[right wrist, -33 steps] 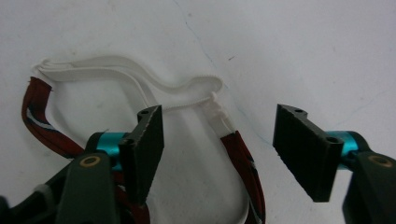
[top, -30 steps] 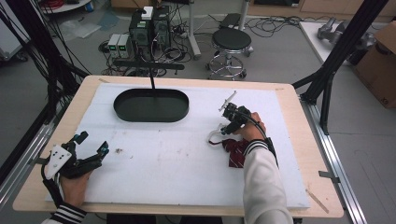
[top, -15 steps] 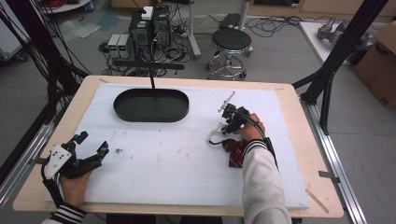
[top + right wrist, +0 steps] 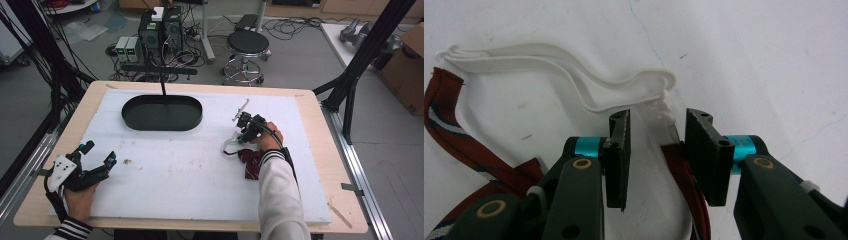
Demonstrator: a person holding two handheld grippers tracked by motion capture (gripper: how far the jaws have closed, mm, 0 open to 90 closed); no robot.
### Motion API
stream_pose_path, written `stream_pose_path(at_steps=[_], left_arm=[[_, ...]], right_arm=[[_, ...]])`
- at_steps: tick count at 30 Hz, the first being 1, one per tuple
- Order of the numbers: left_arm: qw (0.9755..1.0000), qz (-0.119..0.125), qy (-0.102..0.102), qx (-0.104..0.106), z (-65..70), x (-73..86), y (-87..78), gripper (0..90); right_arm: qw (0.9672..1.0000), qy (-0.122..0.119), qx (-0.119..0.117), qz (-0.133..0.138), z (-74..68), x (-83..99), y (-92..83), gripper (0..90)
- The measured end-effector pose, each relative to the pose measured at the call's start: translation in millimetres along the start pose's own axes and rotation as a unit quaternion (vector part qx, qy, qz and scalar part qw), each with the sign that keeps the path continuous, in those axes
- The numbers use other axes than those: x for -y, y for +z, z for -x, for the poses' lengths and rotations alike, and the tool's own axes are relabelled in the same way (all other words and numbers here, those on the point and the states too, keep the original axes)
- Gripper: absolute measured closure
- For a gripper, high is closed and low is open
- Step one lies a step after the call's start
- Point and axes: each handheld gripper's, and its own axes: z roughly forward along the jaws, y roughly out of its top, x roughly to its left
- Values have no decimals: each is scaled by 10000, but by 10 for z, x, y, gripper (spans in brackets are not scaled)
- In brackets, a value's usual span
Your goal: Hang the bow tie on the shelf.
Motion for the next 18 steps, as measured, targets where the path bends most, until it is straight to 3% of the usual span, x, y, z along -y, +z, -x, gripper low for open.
stream_pose_path(at_steps=[1, 8, 11, 18], left_arm=[[10000, -1, -1, -1, 0, 0, 0, 155], [10000, -14, -3, 3, -1, 0, 2, 157], [10000, -17, -2, 3, -1, -1, 3, 159], [10000, -19, -2, 1, -1, -1, 3, 159]], right_arm=[[10000, 14, 47, -24, -4, -4, -4, 692], [9998, -96, 146, -123, -23, -21, 1, 737], [9991, -230, 284, -224, -60, -45, -10, 829], [9989, -235, 306, -259, -73, -58, -11, 851]])
